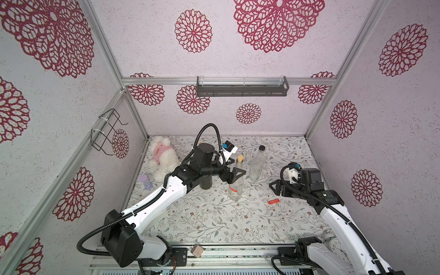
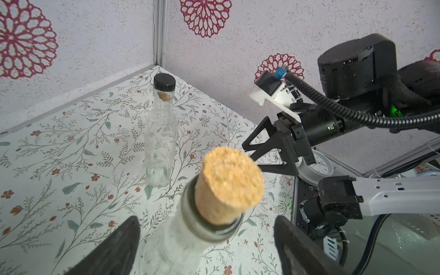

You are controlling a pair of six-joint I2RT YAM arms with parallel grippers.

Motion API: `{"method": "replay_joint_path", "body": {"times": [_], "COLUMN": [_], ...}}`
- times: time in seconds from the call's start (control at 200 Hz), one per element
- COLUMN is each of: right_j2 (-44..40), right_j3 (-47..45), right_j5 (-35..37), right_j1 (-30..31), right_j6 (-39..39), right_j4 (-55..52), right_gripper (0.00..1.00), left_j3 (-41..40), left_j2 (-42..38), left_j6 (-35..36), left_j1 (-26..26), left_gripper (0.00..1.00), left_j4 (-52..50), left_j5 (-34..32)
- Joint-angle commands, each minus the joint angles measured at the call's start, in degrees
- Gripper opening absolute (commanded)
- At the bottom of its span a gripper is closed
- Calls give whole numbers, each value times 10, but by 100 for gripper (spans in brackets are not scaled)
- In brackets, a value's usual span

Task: Remove the label from the bottle
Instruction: Adjust the bottle at the center of the board.

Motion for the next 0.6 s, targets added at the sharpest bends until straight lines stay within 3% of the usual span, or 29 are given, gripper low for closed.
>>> {"method": "replay_joint_path", "body": {"times": [0.0,0.596], "right_j2": [-8,8], "right_j3": [-2,0], "right_j5": [9,2], "right_j1": [-3,-4], "right_j6": [-1,-14], "right_j4": [6,24], "right_gripper": [84,84], "left_j3": [17,-3], "left_j2": [7,28], "left_j6": [7,-10], "left_j1": [6,5], "left_gripper": [84,43], "left_j4": [30,65], "left_j5": [2,-33]}}
